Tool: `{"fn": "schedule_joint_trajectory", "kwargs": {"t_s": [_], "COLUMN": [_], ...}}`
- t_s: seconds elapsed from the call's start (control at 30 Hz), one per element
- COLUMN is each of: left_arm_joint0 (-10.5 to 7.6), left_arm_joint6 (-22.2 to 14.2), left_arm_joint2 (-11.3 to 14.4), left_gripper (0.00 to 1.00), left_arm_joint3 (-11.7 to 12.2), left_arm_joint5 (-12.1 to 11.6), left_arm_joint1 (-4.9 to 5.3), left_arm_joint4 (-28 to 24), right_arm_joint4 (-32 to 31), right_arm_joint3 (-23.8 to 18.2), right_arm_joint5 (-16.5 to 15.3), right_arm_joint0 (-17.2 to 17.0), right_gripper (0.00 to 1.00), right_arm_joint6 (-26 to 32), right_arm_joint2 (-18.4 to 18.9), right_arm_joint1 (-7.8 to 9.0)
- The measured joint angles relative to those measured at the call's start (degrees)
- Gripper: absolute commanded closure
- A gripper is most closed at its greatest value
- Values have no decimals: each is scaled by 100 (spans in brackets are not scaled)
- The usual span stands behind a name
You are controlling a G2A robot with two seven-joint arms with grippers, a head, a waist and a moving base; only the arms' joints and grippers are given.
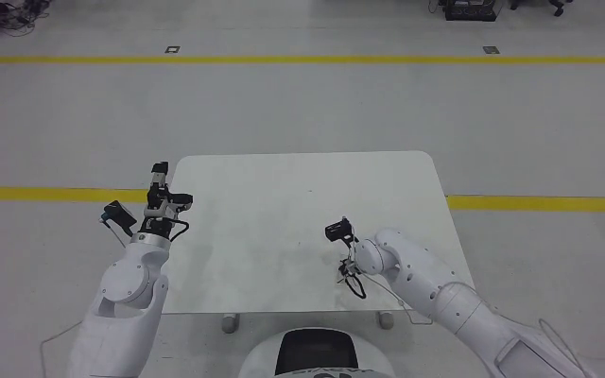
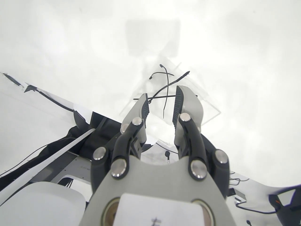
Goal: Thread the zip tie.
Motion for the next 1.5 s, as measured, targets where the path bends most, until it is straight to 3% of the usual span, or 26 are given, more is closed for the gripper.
{"fn": "schedule_joint_trajectory", "kwargs": {"t_s": [0.5,0.67,0.9,1.1,1.5], "left_arm_joint0": [0,0,0,0,0], "left_arm_joint6": [0,0,0,0,0], "left_arm_joint2": [0,0,0,0,0], "left_gripper": [0,0,0,0,0], "left_arm_joint3": [0,0,0,0,0], "left_arm_joint5": [0,0,0,0,0], "left_arm_joint1": [0,0,0,0,0], "left_arm_joint4": [0,0,0,0,0], "right_arm_joint4": [139,83,-144,-400,-741], "right_arm_joint3": [255,258,142,79,87], "right_arm_joint5": [139,244,460,466,466], "right_arm_joint0": [-5,-41,-143,-272,-484], "right_gripper": [76,72,71,78,77], "right_arm_joint6": [-169,-269,-389,-428,-434], "right_arm_joint2": [73,92,75,143,388], "right_arm_joint1": [-123,-148,-179,-225,-400]}}
